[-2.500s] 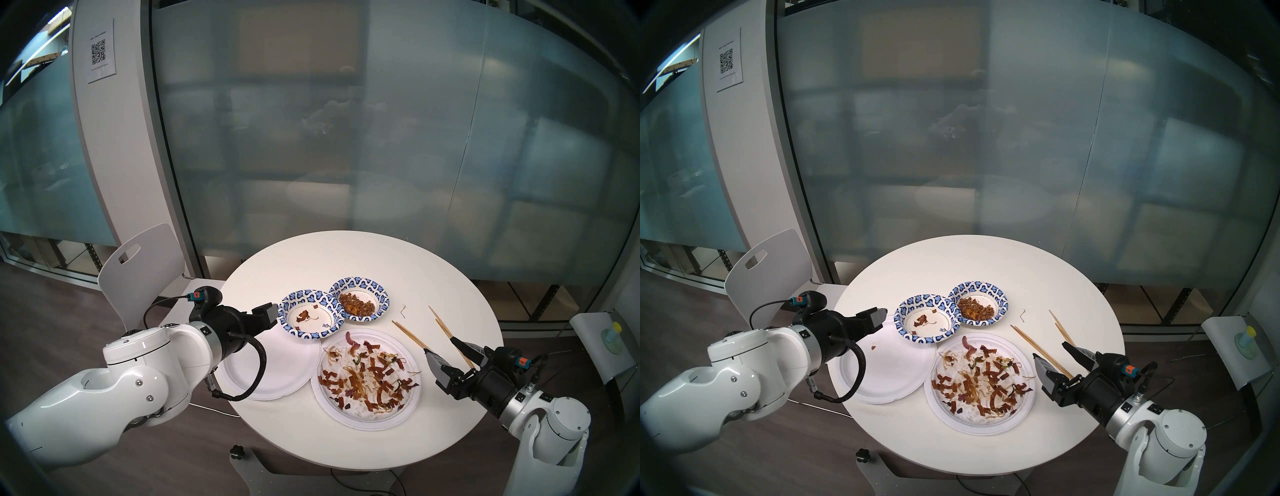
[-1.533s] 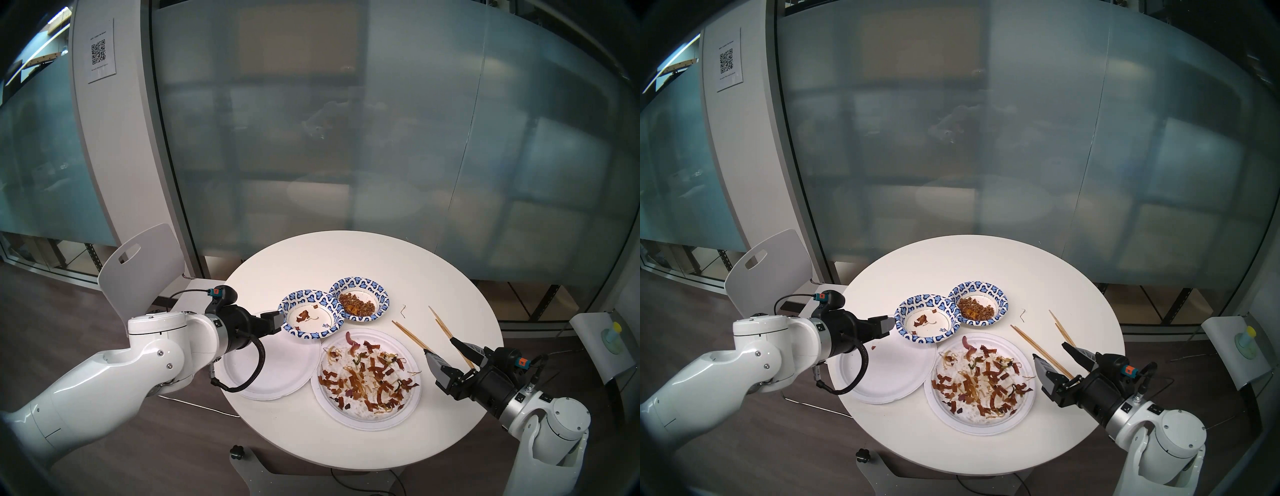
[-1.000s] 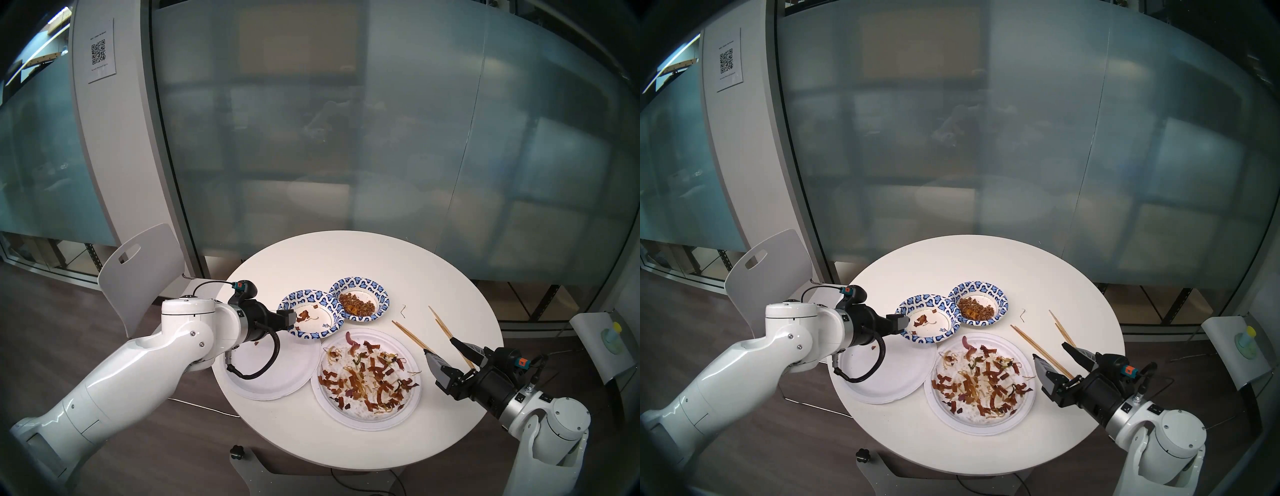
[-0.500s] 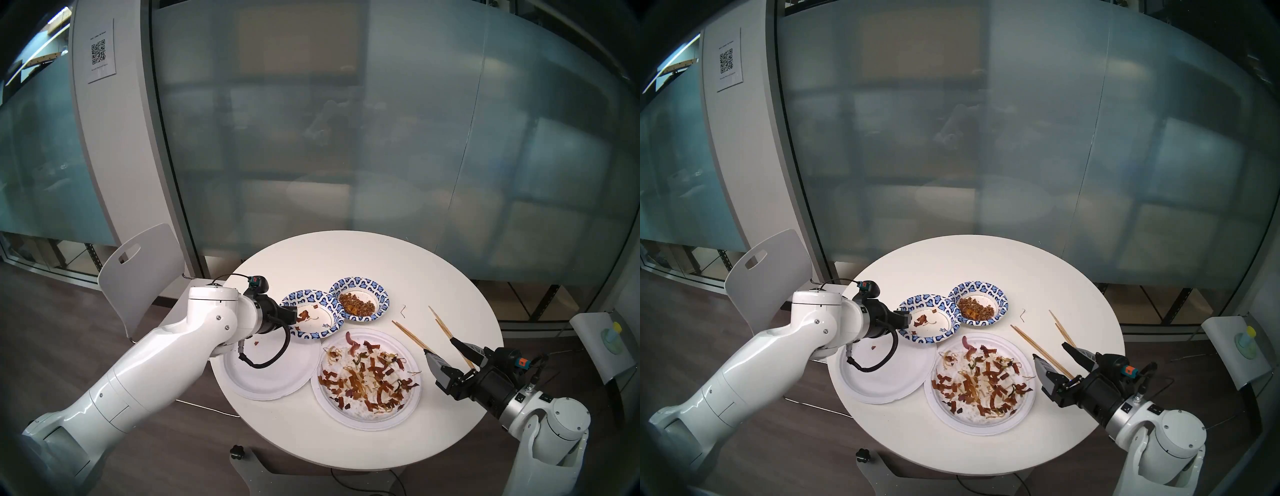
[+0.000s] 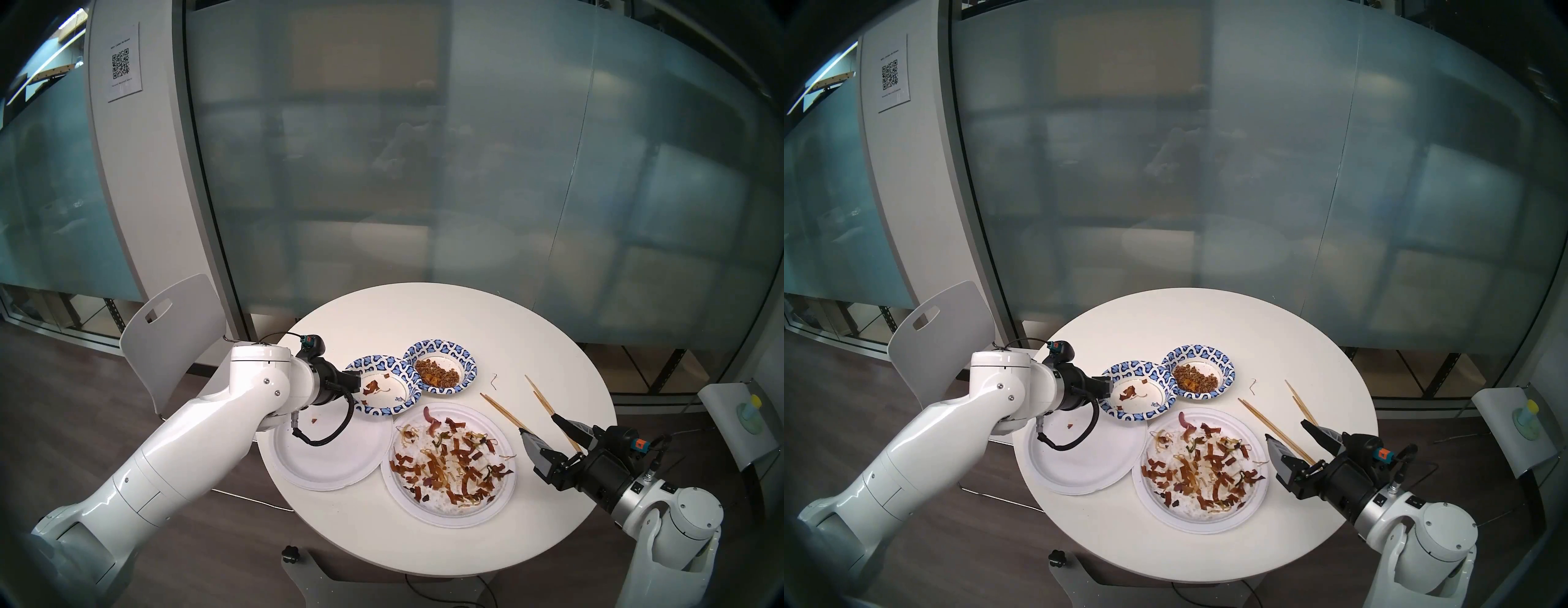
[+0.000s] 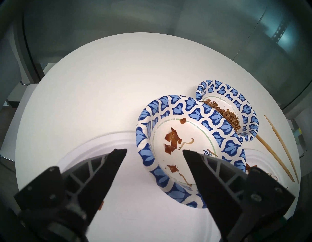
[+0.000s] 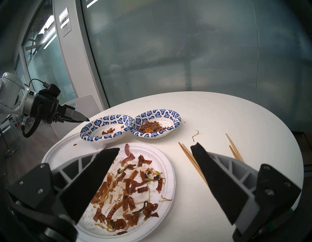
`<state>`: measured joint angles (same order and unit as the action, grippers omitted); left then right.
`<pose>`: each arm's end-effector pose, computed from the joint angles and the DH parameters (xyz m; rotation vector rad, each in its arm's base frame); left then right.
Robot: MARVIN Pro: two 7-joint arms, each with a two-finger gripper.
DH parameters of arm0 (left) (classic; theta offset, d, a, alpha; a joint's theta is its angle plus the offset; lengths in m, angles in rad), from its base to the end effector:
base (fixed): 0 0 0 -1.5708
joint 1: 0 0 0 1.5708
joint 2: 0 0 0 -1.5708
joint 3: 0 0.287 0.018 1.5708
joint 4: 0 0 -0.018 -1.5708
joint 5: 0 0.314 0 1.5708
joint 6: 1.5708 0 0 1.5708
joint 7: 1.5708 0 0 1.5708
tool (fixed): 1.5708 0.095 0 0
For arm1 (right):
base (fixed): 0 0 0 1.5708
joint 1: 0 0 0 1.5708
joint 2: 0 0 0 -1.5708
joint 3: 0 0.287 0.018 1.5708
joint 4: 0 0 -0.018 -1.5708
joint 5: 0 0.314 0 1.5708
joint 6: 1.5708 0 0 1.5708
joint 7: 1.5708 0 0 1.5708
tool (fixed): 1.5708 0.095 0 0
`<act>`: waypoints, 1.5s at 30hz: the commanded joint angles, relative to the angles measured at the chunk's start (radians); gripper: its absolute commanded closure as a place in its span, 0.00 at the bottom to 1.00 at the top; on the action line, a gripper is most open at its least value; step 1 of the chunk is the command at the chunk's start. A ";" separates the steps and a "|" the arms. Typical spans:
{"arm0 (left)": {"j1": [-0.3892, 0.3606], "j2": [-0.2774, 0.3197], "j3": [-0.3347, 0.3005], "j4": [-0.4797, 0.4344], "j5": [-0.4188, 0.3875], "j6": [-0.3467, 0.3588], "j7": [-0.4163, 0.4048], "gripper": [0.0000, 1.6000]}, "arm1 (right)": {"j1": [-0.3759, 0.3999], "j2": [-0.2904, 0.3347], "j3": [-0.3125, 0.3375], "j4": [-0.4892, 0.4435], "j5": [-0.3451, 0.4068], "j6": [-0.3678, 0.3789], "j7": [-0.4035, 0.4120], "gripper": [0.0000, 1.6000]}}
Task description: Stack the plates into one stack
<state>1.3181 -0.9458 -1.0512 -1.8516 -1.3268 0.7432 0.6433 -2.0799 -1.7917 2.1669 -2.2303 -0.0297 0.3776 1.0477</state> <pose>0.4040 -0.0293 -0.2573 2.6627 -0.0768 1.0635 0.2158 -0.0903 -0.2582 -2.2225 -0.3033 -1.6642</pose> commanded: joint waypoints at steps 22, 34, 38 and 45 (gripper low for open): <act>-0.078 -0.098 0.055 0.109 0.037 -0.029 0.033 0.18 | 0.009 -0.002 0.000 -0.018 -0.001 -0.001 0.003 0.00; -0.089 -0.122 0.054 0.142 0.040 -0.040 0.040 0.27 | 0.009 -0.003 0.000 -0.017 -0.001 -0.001 0.004 0.00; -0.094 -0.135 0.056 0.163 0.042 -0.045 0.043 0.28 | 0.009 -0.003 0.000 -0.018 -0.002 -0.001 0.004 0.00; -0.093 -0.141 0.053 0.170 0.040 -0.046 0.054 0.27 | 0.009 -0.003 0.000 -0.018 -0.002 -0.001 0.004 0.00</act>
<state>1.2447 -1.0703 -0.9894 -1.6804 -1.2814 0.7017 0.6917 -2.0758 -1.7972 2.1695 -2.2304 -0.0361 0.3776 1.0541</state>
